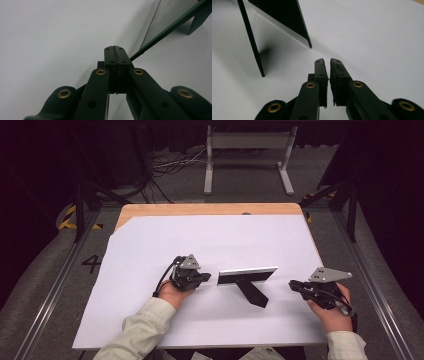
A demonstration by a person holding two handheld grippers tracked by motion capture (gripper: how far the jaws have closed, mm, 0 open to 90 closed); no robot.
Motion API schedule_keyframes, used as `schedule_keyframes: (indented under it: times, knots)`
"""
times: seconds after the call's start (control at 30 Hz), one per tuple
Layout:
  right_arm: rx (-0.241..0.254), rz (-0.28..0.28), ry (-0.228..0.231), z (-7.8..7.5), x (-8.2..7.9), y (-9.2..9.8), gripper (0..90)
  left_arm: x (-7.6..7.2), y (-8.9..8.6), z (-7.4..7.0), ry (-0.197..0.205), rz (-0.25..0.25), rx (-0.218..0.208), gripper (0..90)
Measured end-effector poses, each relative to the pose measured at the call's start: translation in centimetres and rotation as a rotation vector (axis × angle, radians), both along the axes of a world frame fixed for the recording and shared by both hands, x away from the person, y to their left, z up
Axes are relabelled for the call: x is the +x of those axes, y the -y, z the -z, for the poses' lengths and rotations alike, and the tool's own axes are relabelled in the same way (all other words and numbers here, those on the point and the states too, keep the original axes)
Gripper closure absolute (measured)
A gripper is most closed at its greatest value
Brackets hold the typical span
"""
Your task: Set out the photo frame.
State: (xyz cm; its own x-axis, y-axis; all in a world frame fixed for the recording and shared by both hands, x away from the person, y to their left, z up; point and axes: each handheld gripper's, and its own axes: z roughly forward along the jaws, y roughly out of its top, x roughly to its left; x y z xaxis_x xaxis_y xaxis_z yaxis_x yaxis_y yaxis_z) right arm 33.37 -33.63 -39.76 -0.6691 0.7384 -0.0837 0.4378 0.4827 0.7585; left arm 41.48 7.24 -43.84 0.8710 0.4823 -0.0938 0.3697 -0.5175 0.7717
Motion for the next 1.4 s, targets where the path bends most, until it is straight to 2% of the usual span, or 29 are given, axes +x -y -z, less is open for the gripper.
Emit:
schedule_keyframes:
  times: [0.07, 0.2, 0.4, 0.47, 0.57, 0.67, 0.87, 0.97, 1.03, 1.3, 1.4]
  knots:
    - [-0.003, -0.007, -0.005, 0.1, 0.0, -0.1, 83.0, 0.1, 0.4, 0.1, 0.004, -0.013, 0.019, 89.9]
    - [0.005, -0.020, -0.014, 0.2, 0.0, -0.2, 84.6, 0.2, 1.0, 0.2, 0.004, -0.024, 0.031, 89.9]
    - [0.028, -0.040, -0.039, 0.0, 0.0, 0.0, 88.3, 0.1, 2.3, 0.3, 0.033, 0.027, 0.049, 89.7]
    - [0.036, -0.043, -0.043, 0.0, -0.1, 0.1, 89.0, 0.1, 2.6, 0.3, 0.032, 0.040, 0.045, 89.7]
    - [0.043, -0.048, -0.042, -0.1, -0.2, 0.1, 89.1, 0.1, 2.9, 0.4, 0.034, 0.069, 0.063, 89.8]
    - [0.047, -0.057, -0.043, -0.2, -0.2, 0.1, 88.9, 0.1, 3.1, 0.5, 0.009, 0.080, 0.073, 89.9]
    - [0.063, -0.070, -0.047, -0.3, -0.2, 0.0, 88.4, 0.3, 3.0, 0.6, -0.009, 0.092, 0.092, 90.0]
    - [0.066, -0.076, -0.046, -0.5, -0.2, -0.1, 88.2, 0.3, 3.0, 0.7, -0.022, 0.117, 0.084, 90.0]
    - [0.074, -0.081, -0.049, -0.5, -0.2, -0.1, 87.6, 0.2, 3.1, 0.7, -0.043, 0.154, 0.081, 90.0]
    - [0.081, -0.085, -0.060, -0.6, -0.1, 0.1, 87.3, 0.0, 3.2, 0.6, -0.066, 0.214, 0.087, 90.0]
    - [0.085, -0.087, -0.060, -0.7, -0.2, 0.1, 86.6, -0.4, 3.4, 0.4, -0.076, 0.252, 0.105, 90.0]
